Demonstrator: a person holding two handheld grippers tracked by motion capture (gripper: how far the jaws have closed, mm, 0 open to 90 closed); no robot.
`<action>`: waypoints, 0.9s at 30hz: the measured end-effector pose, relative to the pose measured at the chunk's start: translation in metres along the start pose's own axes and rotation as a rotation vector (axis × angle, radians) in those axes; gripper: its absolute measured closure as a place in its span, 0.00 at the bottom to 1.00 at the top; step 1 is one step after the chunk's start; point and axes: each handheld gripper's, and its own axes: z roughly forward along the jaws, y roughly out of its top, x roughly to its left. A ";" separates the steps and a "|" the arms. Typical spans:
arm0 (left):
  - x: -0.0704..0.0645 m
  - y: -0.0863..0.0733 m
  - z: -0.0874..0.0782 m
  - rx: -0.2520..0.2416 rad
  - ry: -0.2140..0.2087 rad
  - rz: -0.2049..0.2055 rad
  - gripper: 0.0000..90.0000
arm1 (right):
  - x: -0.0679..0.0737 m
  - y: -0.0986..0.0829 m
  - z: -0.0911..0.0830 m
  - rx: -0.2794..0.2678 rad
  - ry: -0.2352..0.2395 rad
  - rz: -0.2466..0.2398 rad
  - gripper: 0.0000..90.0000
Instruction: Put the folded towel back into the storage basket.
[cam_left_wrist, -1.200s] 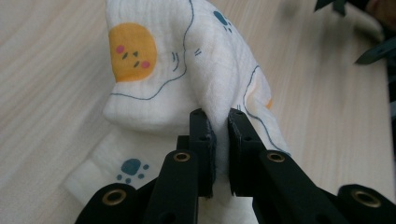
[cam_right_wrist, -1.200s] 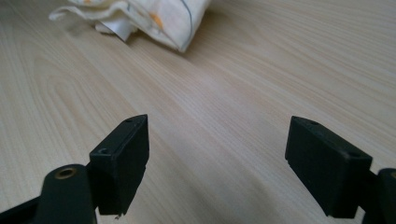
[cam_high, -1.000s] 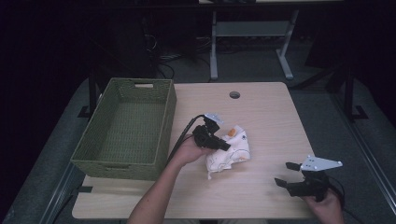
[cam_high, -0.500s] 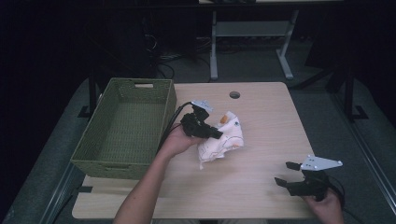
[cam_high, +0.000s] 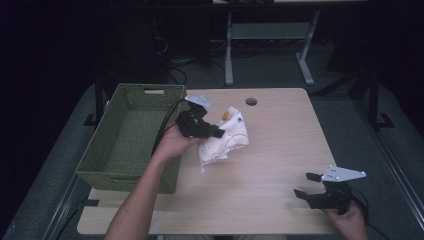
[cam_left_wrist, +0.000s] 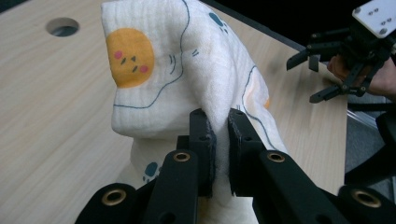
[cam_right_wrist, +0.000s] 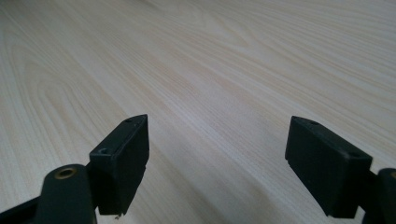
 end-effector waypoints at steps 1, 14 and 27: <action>0.001 -0.001 -0.004 -0.006 0.004 -0.007 0.92 | 0.000 0.000 0.000 0.000 -0.001 0.001 0.24; 0.011 0.000 -0.042 -0.006 0.051 0.007 0.92 | -0.001 0.000 0.002 0.007 -0.006 0.003 0.24; 0.028 -0.014 -0.073 -0.007 0.053 0.000 0.91 | 0.000 0.000 0.003 0.014 -0.018 0.005 0.24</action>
